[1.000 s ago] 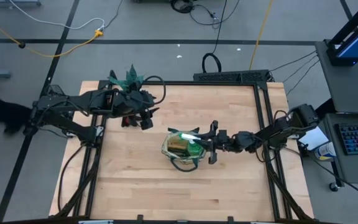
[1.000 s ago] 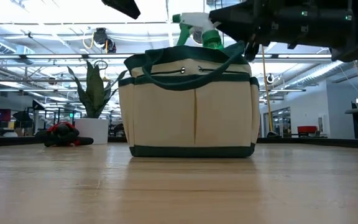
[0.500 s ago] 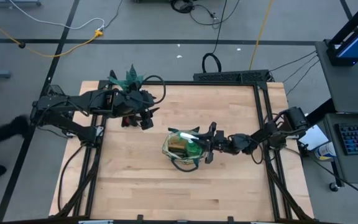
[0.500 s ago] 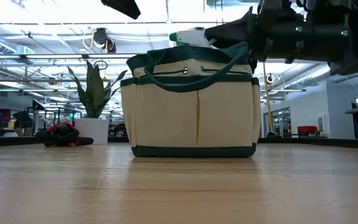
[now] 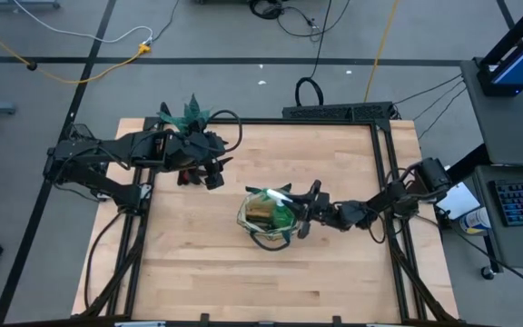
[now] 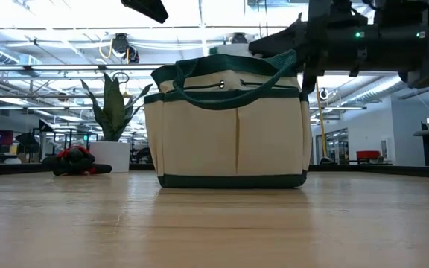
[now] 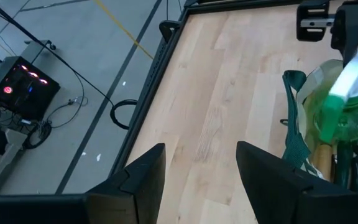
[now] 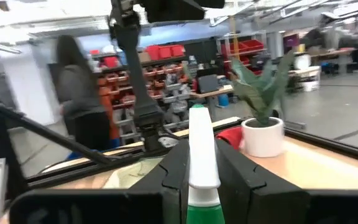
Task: Pick & Place Garden tools in Gardening bag
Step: Put the green spray bottle into the gardening bag, then put the red gloves into the gardening bag
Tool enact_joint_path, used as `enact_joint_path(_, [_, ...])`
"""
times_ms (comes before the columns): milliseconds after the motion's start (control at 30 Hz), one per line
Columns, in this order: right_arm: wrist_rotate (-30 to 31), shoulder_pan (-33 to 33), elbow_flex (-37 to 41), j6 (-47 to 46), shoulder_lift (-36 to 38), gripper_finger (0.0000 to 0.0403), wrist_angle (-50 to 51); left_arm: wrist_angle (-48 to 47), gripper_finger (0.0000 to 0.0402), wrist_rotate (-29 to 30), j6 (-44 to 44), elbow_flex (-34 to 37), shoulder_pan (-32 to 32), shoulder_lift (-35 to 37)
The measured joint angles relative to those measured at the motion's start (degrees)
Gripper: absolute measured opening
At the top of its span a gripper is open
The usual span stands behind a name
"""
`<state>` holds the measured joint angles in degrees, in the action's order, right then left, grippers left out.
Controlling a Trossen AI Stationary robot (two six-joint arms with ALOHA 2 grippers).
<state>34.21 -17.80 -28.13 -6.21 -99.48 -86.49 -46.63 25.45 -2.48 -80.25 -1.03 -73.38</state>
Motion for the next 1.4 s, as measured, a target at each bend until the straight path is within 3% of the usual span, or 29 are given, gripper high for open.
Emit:
enact_joint_path(133, [6.81,-2.06,0.01,2.16,0.0,0.0062,1.5,-0.01,0.0202,0.0,0.0,0.0,0.0,0.0])
enact_joint_path(300, [11.05,-4.14,0.08,1.91,-0.12,0.0084,3.19,-0.02,0.0202,0.0,0.0,0.0,0.0,0.0])
enact_joint_path(633, [12.49,-5.95,0.12,2.95,-0.15,0.0143,4.74,-2.21,0.0202,-0.04,2.02,0.0,0.02,0.0])
enact_joint_path(967, [12.51,-5.95,0.12,6.04,-0.09,0.0202,0.46,-14.93,0.0202,0.02,12.07,0.66,0.0,0.02])
enact_joint_path(1400, [12.62,-9.21,0.1,7.56,-0.09,0.0206,-0.23,-17.92,0.0202,0.07,24.3,14.53,0.02,0.0])
